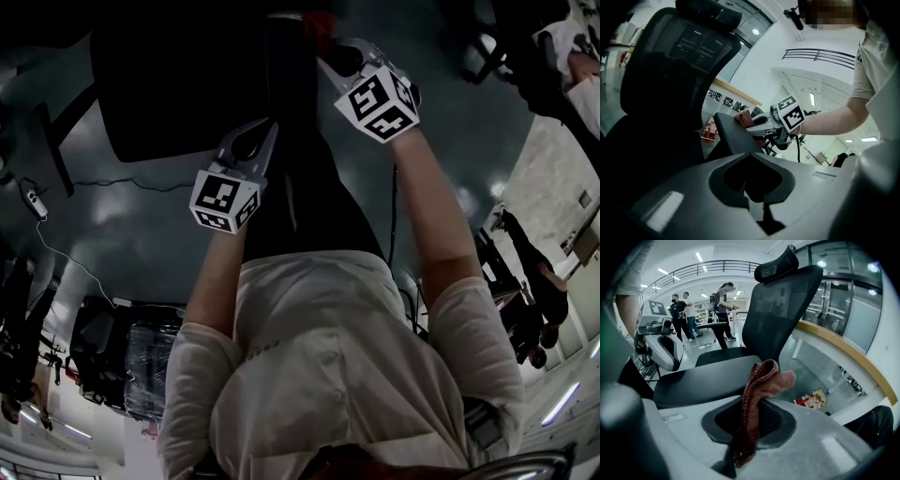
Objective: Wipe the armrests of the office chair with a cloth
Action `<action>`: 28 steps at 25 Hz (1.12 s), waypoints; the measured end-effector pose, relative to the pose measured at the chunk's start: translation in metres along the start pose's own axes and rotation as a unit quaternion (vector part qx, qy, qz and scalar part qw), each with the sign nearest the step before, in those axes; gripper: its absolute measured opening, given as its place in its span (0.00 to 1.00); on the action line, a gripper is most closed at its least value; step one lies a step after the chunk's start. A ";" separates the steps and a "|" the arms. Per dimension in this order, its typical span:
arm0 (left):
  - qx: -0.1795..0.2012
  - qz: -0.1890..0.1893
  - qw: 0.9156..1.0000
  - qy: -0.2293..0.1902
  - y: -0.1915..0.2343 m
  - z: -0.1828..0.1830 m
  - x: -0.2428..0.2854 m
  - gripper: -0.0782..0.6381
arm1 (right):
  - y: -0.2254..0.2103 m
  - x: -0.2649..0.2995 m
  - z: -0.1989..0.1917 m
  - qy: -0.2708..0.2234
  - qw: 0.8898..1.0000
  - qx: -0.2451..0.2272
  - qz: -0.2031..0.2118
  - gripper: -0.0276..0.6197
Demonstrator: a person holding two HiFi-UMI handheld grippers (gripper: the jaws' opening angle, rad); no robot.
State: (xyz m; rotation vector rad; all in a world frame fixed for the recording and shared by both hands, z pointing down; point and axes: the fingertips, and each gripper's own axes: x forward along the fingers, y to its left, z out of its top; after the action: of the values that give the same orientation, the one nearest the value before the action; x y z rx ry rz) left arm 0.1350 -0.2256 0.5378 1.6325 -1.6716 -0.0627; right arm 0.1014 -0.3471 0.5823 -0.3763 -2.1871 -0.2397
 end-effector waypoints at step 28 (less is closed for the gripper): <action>0.033 -0.032 0.999 0.015 -0.023 -0.058 -0.078 0.13 | 0.159 -0.044 -0.051 0.023 0.977 0.211 -0.034 0.12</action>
State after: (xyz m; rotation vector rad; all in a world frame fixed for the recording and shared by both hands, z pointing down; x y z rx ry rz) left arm 0.1750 -0.1349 0.5278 1.7279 -1.6138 -0.0164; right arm 0.2202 -0.2219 0.5830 -0.0578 -2.1372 0.1778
